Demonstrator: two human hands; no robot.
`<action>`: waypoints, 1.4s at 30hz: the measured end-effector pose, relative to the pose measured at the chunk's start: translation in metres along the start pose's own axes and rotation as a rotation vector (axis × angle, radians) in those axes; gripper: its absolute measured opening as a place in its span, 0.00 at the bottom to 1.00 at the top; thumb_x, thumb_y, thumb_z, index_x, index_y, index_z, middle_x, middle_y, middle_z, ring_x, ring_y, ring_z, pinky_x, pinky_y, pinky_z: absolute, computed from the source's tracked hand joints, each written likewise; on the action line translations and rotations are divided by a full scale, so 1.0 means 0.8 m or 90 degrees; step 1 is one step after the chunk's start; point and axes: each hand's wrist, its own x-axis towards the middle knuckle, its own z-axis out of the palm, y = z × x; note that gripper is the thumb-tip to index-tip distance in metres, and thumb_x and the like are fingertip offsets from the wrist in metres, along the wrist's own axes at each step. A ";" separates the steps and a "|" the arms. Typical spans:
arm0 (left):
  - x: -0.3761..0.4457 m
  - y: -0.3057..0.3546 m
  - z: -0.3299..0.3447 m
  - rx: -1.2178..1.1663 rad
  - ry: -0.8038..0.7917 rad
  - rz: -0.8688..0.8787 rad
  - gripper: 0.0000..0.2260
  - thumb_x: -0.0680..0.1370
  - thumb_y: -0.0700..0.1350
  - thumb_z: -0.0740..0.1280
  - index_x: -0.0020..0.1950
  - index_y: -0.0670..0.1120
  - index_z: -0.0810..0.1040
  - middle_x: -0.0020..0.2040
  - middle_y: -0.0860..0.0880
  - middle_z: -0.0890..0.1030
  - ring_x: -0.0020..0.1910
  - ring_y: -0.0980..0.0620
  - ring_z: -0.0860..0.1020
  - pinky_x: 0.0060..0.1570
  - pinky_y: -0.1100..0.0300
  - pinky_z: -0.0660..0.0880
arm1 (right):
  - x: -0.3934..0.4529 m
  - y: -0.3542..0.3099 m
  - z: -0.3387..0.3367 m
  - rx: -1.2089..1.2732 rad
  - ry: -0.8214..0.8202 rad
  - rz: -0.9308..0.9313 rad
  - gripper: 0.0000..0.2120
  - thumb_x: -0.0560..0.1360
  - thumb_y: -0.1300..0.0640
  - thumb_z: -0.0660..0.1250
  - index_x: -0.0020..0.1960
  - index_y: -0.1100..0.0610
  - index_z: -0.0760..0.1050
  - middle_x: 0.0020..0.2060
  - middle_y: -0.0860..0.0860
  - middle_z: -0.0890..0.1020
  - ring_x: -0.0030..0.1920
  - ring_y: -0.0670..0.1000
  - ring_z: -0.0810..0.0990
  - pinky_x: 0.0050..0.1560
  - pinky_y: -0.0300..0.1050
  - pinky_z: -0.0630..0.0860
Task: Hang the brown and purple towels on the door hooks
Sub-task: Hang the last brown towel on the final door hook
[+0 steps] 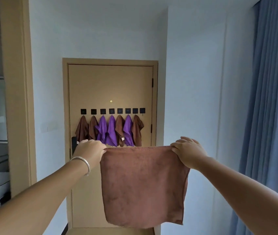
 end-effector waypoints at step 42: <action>0.749 -0.067 0.546 -0.238 0.084 0.022 0.10 0.80 0.46 0.58 0.48 0.50 0.80 0.50 0.55 0.78 0.44 0.54 0.77 0.38 0.60 0.72 | 0.780 0.123 0.418 -0.037 0.027 0.063 0.17 0.82 0.48 0.52 0.62 0.51 0.75 0.60 0.47 0.75 0.63 0.50 0.71 0.58 0.46 0.73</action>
